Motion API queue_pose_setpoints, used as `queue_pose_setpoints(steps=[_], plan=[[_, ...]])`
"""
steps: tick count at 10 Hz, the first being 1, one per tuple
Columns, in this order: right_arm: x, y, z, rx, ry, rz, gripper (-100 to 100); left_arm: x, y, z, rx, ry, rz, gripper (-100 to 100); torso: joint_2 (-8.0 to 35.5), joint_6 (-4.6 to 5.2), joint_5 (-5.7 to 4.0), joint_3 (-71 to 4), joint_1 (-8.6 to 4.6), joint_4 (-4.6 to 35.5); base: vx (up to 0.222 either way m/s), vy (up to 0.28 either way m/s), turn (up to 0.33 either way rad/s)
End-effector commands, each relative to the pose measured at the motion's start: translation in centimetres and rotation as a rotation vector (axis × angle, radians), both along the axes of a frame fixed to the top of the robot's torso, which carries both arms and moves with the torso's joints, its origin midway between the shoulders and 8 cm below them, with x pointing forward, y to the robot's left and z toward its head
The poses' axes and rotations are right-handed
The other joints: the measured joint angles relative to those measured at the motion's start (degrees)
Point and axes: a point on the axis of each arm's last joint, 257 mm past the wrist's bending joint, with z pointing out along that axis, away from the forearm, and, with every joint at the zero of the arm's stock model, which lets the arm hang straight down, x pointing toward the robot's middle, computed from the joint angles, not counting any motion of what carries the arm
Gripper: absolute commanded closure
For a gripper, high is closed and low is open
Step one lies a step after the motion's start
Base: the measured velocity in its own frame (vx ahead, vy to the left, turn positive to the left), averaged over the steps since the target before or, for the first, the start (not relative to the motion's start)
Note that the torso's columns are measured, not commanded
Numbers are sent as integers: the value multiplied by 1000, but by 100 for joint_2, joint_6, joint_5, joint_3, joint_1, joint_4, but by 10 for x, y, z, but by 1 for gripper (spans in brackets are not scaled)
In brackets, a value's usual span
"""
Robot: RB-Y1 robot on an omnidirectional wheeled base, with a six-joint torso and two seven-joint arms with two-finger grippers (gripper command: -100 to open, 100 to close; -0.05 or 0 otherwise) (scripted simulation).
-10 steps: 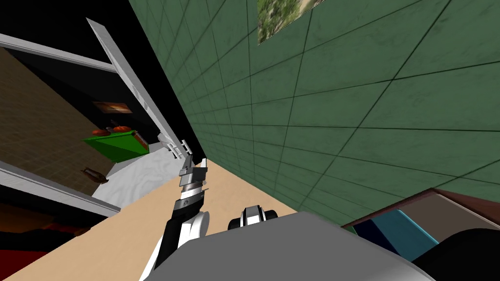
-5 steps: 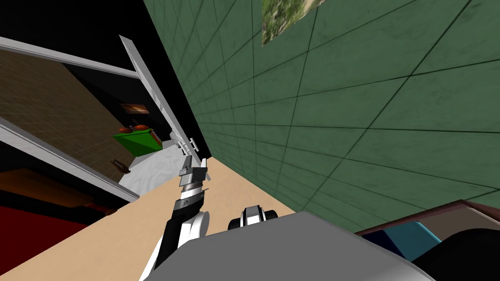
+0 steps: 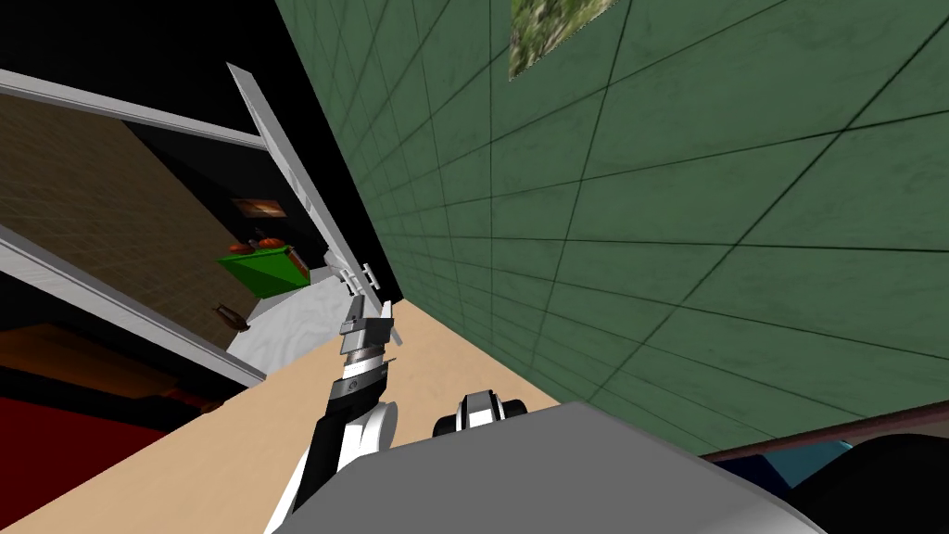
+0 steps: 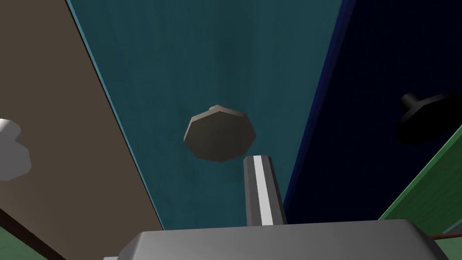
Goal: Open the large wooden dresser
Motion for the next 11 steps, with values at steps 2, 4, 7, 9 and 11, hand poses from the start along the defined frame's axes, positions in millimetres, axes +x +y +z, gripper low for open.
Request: queue_pose_setpoints(steps=[2,4,7,9,11], plan=[[-4,-2,1,1,0,-3,100,0,0,0,0,0,0,0,20,0,-5,14,-14,6,94,122,6],[7,-27,0,-28,-94,-29,-100,0,0,0,0,0,0,0,60,-1,-14,38,-45,17,-75,54,29],[27,-66,-1,-72,-239,-63,-100,0,0,0,0,0,0,0,36,1,-3,22,-5,10,-161,82,33],[38,-84,0,-92,-314,-79,-100,0,0,0,0,0,0,0,1,0,-7,3,-22,1,-120,64,18],[50,-101,1,-109,-383,-92,-100,0,0,0,0,0,0,0,-3,1,-9,-1,-30,0,-84,36,21]])
